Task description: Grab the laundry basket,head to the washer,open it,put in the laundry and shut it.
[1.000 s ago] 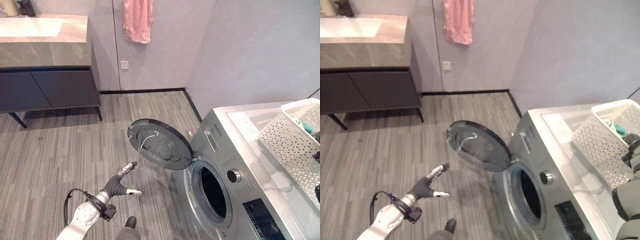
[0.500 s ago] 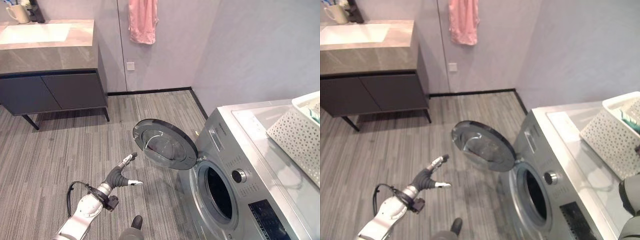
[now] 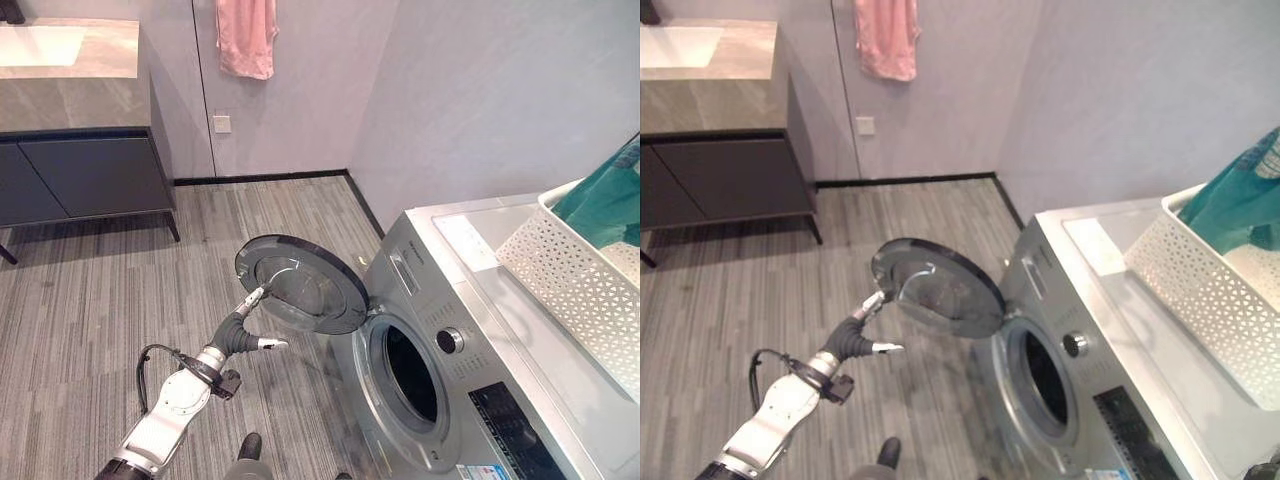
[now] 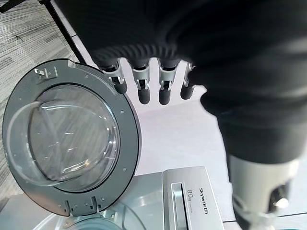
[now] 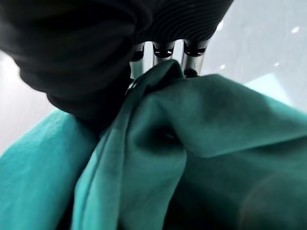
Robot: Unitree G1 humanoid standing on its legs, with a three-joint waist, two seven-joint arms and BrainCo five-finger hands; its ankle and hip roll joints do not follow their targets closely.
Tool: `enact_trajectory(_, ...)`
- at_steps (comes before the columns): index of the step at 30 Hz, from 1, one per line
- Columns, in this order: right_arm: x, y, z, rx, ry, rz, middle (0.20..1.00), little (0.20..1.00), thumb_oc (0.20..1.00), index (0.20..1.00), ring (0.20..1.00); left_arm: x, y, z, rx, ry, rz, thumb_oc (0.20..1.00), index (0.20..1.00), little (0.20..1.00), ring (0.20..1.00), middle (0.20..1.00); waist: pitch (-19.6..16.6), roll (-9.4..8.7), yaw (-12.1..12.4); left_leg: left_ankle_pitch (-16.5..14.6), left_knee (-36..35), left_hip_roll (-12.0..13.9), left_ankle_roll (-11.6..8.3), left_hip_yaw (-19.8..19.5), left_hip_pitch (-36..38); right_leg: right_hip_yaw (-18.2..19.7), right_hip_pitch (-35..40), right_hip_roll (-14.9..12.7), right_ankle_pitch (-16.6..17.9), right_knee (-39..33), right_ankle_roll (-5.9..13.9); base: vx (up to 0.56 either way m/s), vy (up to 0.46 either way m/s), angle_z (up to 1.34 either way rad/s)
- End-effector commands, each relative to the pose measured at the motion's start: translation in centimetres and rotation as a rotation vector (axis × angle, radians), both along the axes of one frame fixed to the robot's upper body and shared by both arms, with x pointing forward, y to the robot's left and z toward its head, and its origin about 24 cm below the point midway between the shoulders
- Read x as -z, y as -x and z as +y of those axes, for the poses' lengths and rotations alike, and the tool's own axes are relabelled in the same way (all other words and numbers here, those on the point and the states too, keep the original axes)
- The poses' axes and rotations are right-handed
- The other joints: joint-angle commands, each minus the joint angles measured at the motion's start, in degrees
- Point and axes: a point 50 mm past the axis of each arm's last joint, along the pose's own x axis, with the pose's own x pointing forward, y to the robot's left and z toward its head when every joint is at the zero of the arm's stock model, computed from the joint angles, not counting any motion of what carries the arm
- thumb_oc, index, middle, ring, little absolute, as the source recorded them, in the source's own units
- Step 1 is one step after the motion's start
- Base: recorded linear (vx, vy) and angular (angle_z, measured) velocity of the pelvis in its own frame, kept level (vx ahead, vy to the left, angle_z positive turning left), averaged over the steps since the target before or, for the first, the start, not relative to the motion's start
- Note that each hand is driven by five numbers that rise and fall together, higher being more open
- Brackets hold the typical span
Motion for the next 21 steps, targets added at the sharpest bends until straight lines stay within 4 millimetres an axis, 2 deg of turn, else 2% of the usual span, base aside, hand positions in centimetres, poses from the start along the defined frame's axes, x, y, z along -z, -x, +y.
enact_trajectory(1, -6.4, 3.2, 0.1, 0.047, 0.14, -0.208, 0.2, 0.2, 0.2, 0.2, 0.2, -2.8, -0.9, -1.0, 0.072, 0.009, -0.139, 1.0, 1.0, 1.0, 1.0, 1.0, -2.42, -1.52, -0.21, -7.71, 1.25, 3.58, -0.42, 1.89, 1.15, 0.87, 3.6, 0.61, -7.87, 1.59, 0.99, -0.01, 0.004, -0.1)
enact_trajectory(4, -7.0, 3.1, 0.4, 0.033, 0.149, -0.23, 0.2, 0.2, 0.2, 0.2, 0.2, -3.5, -1.4, -1.9, 0.123, 0.0, -0.171, 1.0, 1.0, 1.0, 1.0, 1.0, -2.65, -1.27, -0.78, -7.89, 1.08, 3.84, -0.54, 2.39, 1.71, 1.26, 3.65, 0.67, -8.01, 1.67, 0.96, 0.0, 0.0, -0.11)
enact_trajectory(5, -7.4, 2.5, 1.1, 0.007, 0.161, -0.24, 0.2, 0.2, 0.2, 0.2, 0.2, -5.8, -2.0, -3.3, 0.226, -0.041, -0.269, 1.0, 1.0, 1.0, 1.0, 1.0, -3.08, -0.76, -1.91, -8.22, 0.8, 4.14, -0.7, 3.04, 2.37, 1.86, 3.76, 0.8, -8.4, 1.79, 0.96, -0.02, 0.005, -0.06)
enact_trajectory(6, -7.4, 2.6, 1.0, 0.008, 0.161, -0.242, 0.2, 0.2, 0.2, 0.2, 0.2, -5.8, -2.1, -3.4, 0.227, -0.041, -0.27, 1.0, 1.0, 1.0, 1.0, 1.0, -3.0, -0.79, -1.87, -7.95, 0.79, 4.04, -0.62, 3.02, 2.2, 1.82, 3.62, 0.72, -8.18, 1.77, 0.98, -0.03, 0.013, -0.04)
enact_trajectory(9, -7.4, 0.9, 2.3, -0.035, 0.145, -0.235, 0.2, 0.2, 0.2, 0.2, 0.2, -11.5, -3.4, -7.0, 0.395, -0.082, -0.511, 1.0, 1.0, 1.0, 1.0, 1.0, -3.97, 0.15, -4.05, -8.53, 0.58, 4.37, -0.8, 4.17, 3.35, 2.98, 3.7, 0.85, -8.7, 1.83, 0.85, -0.01, 0.016, -0.11)
enact_trajectory(10, -7.5, 1.0, 2.3, -0.032, 0.146, -0.238, 0.2, 0.2, 0.2, 0.2, 0.2, -11.6, -3.5, -7.1, 0.397, -0.082, -0.515, 1.0, 1.0, 1.0, 1.0, 1.0, -3.79, 0.15, -3.95, -8.17, 0.5, 4.24, -0.71, 4.12, 3.15, 2.91, 3.52, 0.74, -8.45, 1.8, 0.87, -0.04, 0.028, -0.2)
enact_trajectory(11, -7.5, -0.5, 3.6, -0.074, 0.135, -0.224, 0.2, 0.2, 0.2, 0.2, 0.2, -14.3, -4.4, -9.0, 0.447, -0.09, -0.631, 1.0, 1.0, 1.0, 1.0, 1.0, -4.42, 0.49, -5.2, -8.21, 0.42, 4.3, -0.84, 4.75, 3.54, 3.42, 3.55, 0.76, -8.52, 1.86, 0.87, -0.02, 0.027, -0.2)
enact_trajectory(13, -7.5, -2.1, 5.2, -0.123, 0.129, -0.208, 0.2, 0.2, 0.2, 0.2, 0.2, -16.8, -5.4, -11.0, 0.464, -0.014, -0.7, 1.0, 1.0, 1.0, 1.0, 1.0, -4.85, 0.97, -6.45, -8.26, 0.27, 4.41, -0.94, 5.78, 4.01, 4.1, 3.5, 0.67, -8.42, 1.79, 0.9, -0.03, 0.029, -0.13)
enact_trajectory(14, -7.5, -2.9, 6.1, -0.15, 0.128, -0.199, 0.2, 0.2, 0.2, 0.2, 0.2, -17.5, -5.9, -11.9, 0.461, 0.05, -0.696, 1.0, 1.0, 1.0, 1.0, 1.0, -5.04, 1.19, -6.95, -8.31, 0.2, 4.43, -0.96, 6.17, 4.23, 4.44, 3.42, 0.63, -8.32, 1.77, 0.9, -0.03, 0.017, -0.2)
enact_trajectory(15, -7.6, -2.9, 6.1, -0.148, 0.131, -0.201, 0.2, 0.2, 0.2, 0.2, 0.2, -17.5, -6.0, -12.0, 0.461, 0.053, -0.698, 1.0, 1.0, 1.0, 1.0, 1.0, -4.94, 1.34, -6.79, -8.34, 0.18, 4.46, -0.97, 6.26, 4.25, 4.53, 3.38, 0.65, -8.31, 1.77, 0.9, -0.01, 0.012, -0.26)
enact_trajectory(16, -7.5, -4.3, 7.7, -0.194, 0.125, -0.191, 0.2, 0.2, 0.2, 0.2, 0.2, -19.0, -7.4, -14.3, 0.449, 0.141, -0.684, 1.0, 1.0, 1.0, 1.0, 1.0, -5.63, 1.61, -8.28, -8.32, 0.09, 4.58, -1.05, 7.01, 4.7, 5.25, 3.29, 0.62, -8.12, 1.73, 0.86, -0.01, 0.009, -0.25)
enact_trajectory(17, -7.7, -4.2, 7.7, -0.192, 0.127, -0.194, 0.2, 0.2, 0.2, 0.2, 0.2, -19.1, -7.5, -14.5, 0.451, 0.143, -0.688, 1.0, 1.0, 1.0, 1.0, 1.0, -5.45, 1.74, -8.09, -8.33, 0.09, 4.6, -1.06, 7.05, 4.69, 5.3, 3.25, 0.64, -8.11, 1.73, 0.85, -0.01, 0.015, -0.26)
enact_trajectory(18, -8.1, -5.3, 9.4, -0.243, 0.111, -0.21, 0.2, 0.2, 0.2, 0.2, 0.2, -20.8, -8.6, -17.2, 0.45, 0.152, -0.705, 1.0, 1.0, 1.0, 1.0, 1.0, -5.77, 2.2, -9.31, -8.33, 0.09, 4.81, -1.15, 7.82, 4.99, 6.35, 3.02, 0.61, -7.81, 1.66, 0.87, -0.01, 0.01, -0.25)
enact_trajectory(20, -8.3, -6.3, 11.0, -0.297, 0.093, -0.224, 0.2, 0.2, 0.2, 0.2, 0.2, -20.8, -9.5, -19.7, 0.465, 0.174, -0.629, 1.0, 1.0, 1.0, 1.0, 1.0, -5.99, 2.68, -10.59, -8.34, 0.09, 4.91, -1.15, 8.36, 5.37, 7.12, 2.88, 0.66, -7.58, 1.57, 0.94, -0.01, 0.012, -0.21)
enact_trajectory(21, -8.4, -6.2, 11.0, -0.295, 0.094, -0.226, 0.2, 0.2, 0.2, 0.2, 0.2, -20.9, -9.5, -19.8, 0.466, 0.176, -0.632, 1.0, 1.0, 1.0, 1.0, 1.0, -5.86, 2.76, -10.45, -8.36, 0.09, 4.93, -1.15, 8.42, 5.4, 7.18, 2.88, 0.68, -7.56, 1.56, 0.94, -0.02, 0.015, -0.23)
